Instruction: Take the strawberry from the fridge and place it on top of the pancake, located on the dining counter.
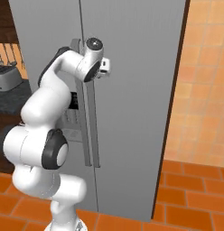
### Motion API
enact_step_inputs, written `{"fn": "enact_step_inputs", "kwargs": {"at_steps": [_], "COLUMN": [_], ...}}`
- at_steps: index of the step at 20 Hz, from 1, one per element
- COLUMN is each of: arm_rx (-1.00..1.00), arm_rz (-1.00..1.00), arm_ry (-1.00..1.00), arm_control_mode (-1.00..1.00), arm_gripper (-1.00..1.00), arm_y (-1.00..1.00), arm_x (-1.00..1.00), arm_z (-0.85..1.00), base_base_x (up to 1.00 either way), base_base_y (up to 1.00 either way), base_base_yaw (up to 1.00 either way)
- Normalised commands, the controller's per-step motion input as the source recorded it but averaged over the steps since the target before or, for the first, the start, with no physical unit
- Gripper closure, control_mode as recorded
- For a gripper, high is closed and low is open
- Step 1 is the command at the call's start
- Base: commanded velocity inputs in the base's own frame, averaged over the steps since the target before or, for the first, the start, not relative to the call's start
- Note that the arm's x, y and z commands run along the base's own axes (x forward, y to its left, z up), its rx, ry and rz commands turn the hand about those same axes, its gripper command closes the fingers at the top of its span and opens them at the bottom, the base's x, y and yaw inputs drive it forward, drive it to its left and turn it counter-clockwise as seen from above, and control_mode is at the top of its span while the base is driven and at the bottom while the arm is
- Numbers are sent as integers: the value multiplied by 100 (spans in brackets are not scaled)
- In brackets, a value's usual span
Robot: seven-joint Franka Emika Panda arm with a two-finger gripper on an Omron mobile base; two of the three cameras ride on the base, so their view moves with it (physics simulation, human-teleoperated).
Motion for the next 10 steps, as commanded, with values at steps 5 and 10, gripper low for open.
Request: {"fn": "enact_step_inputs", "kwargs": {"at_steps": [5,10], "arm_rx": [-3,10], "arm_rz": [9,3], "arm_ry": [-80,-15], "arm_control_mode": [-100,-100], "arm_gripper": [-100,-100], "arm_y": [5,8], "arm_x": [-28,44], "arm_z": [-69,-26], "base_base_x": [0,0], "base_base_y": [0,0], "base_base_yaw": [0,0]}}
